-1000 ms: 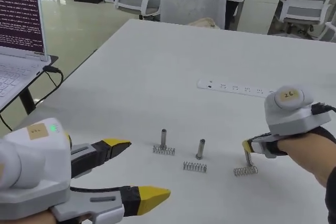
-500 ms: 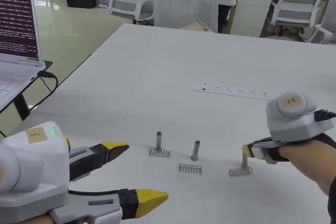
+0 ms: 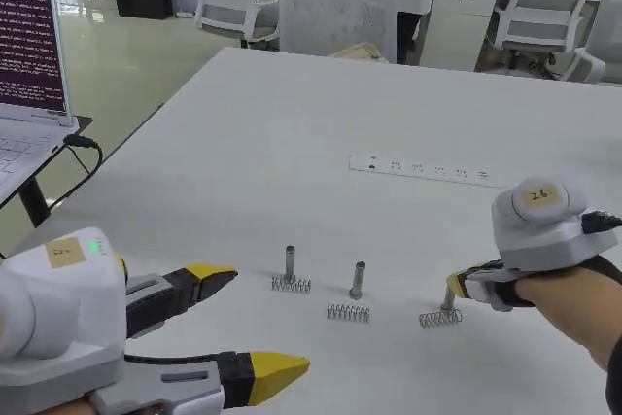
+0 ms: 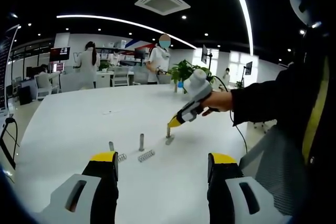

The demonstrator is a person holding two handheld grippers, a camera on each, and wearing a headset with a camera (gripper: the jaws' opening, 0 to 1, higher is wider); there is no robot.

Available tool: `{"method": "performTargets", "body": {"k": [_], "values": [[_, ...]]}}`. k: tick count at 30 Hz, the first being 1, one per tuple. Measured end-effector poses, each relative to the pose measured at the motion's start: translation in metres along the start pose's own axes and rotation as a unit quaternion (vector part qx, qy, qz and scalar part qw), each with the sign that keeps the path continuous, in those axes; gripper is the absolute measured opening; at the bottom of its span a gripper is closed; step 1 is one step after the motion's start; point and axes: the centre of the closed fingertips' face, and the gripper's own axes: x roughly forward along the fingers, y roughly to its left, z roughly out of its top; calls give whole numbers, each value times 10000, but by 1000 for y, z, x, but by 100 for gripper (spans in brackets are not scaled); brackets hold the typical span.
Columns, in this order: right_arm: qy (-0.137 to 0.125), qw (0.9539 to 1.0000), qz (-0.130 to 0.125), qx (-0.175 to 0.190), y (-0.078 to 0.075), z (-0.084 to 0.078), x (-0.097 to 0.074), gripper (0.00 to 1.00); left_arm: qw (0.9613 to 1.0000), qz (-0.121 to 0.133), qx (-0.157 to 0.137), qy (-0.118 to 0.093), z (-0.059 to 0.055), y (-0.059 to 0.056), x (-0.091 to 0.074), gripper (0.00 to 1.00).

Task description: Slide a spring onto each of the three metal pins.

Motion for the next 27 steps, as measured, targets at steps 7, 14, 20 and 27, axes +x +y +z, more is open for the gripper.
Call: {"method": "performTargets", "body": {"k": [7,14,20,27], "values": [[28,10000,-1,7,1,-5,-1,6,10000,-16,-2,5,0,-1,1,66],[24,10000,-1,-19,1,-6,-1,6,10000,-21,-9,2,0,-2,1,66],[38,10000,7,-39,0,-7,-1,6,10000,-24,-5,10,0,-2,1,66],[45,10000,6,-70,1,-7,-1,7,10000,-17,-7,13,0,-1,1,66]]}}
